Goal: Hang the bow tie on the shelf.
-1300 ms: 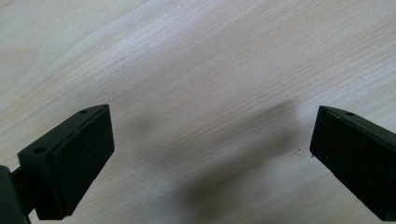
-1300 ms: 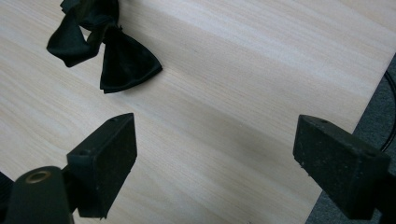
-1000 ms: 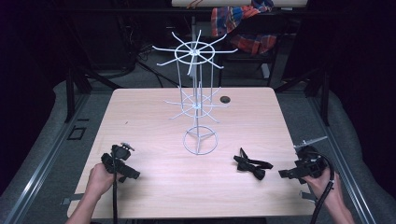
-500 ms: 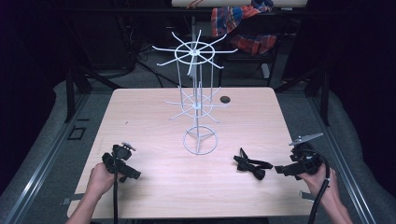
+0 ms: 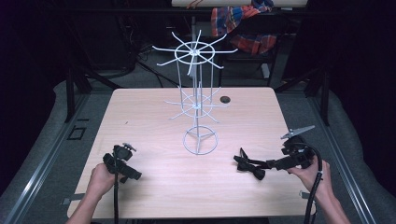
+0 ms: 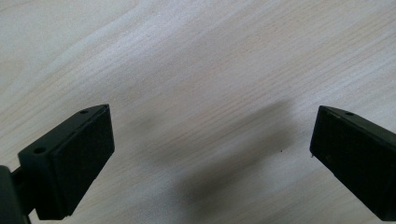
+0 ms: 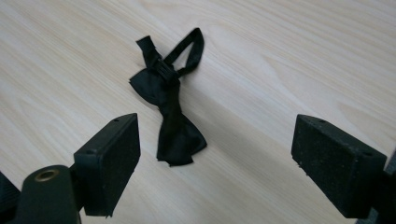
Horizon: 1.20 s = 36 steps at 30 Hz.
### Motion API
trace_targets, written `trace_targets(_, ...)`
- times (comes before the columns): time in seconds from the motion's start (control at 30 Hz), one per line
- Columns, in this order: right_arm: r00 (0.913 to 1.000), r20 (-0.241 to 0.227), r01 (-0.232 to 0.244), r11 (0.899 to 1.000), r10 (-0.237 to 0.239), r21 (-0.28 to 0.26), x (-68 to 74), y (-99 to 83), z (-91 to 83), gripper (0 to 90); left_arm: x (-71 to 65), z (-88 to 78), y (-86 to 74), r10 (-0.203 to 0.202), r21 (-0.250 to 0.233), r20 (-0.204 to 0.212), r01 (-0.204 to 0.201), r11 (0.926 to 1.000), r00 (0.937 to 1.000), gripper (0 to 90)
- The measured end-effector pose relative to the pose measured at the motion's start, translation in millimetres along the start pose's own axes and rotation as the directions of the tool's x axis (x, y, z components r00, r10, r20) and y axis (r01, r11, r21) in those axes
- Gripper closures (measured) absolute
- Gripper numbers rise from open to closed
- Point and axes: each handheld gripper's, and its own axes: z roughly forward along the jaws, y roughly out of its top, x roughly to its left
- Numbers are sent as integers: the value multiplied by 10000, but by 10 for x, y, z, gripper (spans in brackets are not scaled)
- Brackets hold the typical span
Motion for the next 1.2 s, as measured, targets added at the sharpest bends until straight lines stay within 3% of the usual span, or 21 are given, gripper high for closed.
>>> trace_targets(0.1, 9995, -24, 330, 9991, -329, 285, 60, 103, 51, 184, 1, 3, 1, 0, 28, 4, 0, 10000, 10000, 0)
trace_targets(0.37, 9975, -215, 694, 9941, -678, 831, 127, 285, 251, 349, 11, 8, -1, -66, 82, 45, 66, 9999, 10000, 0)
trace_targets(0.47, 9957, -257, 915, 9871, -889, 1317, 135, 320, 301, 426, 2, 14, 2, -62, 91, 34, 62, 9999, 10000, 0)
trace_targets(0.5, 9968, -268, 779, 9900, -753, 1178, 146, 316, 329, 454, 2, 16, 2, -47, 105, 50, 46, 9999, 10000, 0)
trace_targets(0.67, 9970, -358, 732, 9842, -683, 1615, 125, 315, 376, 553, 7, 20, 4, 42, 195, 5, -42, 9998, 10000, 0)
trace_targets(0.87, 9967, -477, 741, 9740, -654, 2139, 153, 366, 482, 616, -10, 46, 24, 63, 269, -4, -63, 9996, 10000, 0)
trace_targets(0.9, 9949, -624, 917, 9665, -789, 2396, 150, 371, 487, 627, -10, 47, 25, 77, 255, 29, -78, 9996, 10000, 0)
trace_targets(1.07, 9947, -705, 896, 9645, -743, 2485, 203, 322, 529, 782, -5, 43, 25, 160, 232, 48, -161, 9996, 9999, 0)
trace_targets(1.13, 9936, -620, 1068, 9622, -941, 2505, 212, 316, 526, 847, -4, 38, 20, 152, 209, 67, -154, 9997, 9999, 0)
trace_targets(1.2, 9939, -510, 1072, 9656, -978, 2369, 223, 309, 513, 886, -7, 32, 15, 107, 193, 88, -108, 9998, 9999, 0)
